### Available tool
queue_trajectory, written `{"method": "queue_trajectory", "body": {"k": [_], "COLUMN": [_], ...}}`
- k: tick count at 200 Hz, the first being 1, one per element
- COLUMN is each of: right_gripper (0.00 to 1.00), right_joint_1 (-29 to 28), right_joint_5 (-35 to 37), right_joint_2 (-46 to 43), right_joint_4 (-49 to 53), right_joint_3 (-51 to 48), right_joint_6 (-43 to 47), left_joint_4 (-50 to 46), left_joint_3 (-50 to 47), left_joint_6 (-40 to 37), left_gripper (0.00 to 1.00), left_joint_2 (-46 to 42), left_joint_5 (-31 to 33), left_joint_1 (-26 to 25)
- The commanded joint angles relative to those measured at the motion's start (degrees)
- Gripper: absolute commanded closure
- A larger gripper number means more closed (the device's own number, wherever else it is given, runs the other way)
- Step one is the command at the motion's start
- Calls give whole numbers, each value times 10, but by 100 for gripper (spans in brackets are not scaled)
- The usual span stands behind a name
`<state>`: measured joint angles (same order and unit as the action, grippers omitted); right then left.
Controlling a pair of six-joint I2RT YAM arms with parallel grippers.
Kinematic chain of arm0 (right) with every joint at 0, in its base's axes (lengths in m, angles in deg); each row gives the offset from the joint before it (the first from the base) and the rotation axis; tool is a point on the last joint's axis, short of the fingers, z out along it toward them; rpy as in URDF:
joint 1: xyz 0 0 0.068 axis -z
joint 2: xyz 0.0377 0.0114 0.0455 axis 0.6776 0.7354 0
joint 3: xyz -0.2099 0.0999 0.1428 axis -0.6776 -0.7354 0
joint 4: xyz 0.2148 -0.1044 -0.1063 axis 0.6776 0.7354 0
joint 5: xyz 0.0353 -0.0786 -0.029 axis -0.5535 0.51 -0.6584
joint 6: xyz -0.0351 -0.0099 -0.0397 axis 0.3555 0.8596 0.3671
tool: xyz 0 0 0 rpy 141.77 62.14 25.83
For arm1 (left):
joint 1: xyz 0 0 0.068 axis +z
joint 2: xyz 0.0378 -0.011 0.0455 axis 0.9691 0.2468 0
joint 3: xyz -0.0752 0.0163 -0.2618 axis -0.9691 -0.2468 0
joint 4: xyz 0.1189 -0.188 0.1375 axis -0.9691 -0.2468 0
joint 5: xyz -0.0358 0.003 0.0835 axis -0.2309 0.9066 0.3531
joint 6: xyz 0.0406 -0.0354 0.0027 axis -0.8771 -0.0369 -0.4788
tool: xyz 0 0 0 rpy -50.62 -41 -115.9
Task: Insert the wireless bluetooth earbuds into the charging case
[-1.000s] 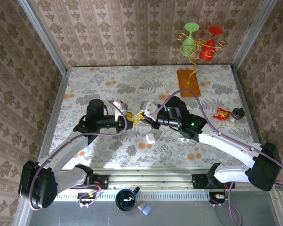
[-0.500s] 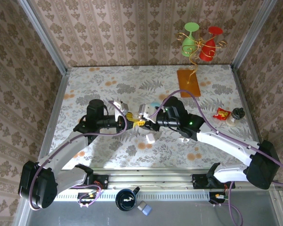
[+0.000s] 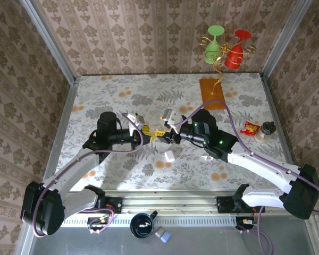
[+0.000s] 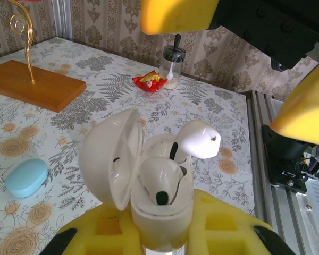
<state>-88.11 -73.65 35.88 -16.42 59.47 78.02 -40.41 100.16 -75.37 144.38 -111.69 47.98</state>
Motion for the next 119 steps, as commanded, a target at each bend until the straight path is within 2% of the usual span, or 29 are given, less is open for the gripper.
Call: {"method": "queue_trajectory", "body": {"k": [1,119], "right_gripper": [39,39], "right_joint_1": [1,26], "right_joint_5": [35,53], "right_joint_2": [13,-7], "right_joint_4": [-4,21], "right_joint_3": [2,-21], "right_joint_6": [-33,-47], "left_joint_4": [18,23], "left_joint_3": [12,9], "left_joint_6": [-6,5], "left_gripper": [95,94], "left_joint_2": [-2,-14], "left_joint_5": [0,12], "left_joint_1": [0,0]}}
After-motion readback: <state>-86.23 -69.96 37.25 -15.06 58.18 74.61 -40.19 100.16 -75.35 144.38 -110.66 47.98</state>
